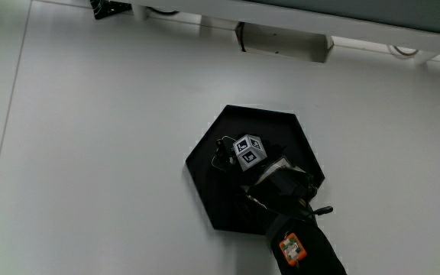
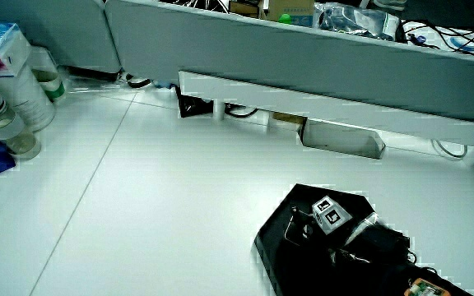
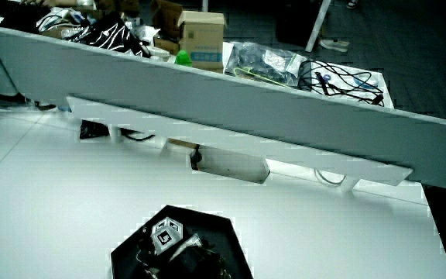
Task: Place speaker into plate
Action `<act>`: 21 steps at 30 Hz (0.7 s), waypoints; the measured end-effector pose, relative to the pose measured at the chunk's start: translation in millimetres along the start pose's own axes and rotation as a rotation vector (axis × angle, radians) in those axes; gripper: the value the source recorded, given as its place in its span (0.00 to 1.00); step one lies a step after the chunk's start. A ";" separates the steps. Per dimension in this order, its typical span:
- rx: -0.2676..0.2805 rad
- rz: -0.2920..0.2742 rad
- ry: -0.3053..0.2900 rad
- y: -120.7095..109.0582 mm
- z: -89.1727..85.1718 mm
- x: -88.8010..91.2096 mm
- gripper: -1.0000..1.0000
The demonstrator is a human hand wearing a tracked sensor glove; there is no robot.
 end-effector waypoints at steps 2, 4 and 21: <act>-0.004 -0.013 0.002 0.5 -0.4 0.4 0.50; -0.016 -0.002 -0.011 2.3 -2.5 -2.5 0.50; -0.161 0.013 0.047 1.4 -30.8 14.5 0.23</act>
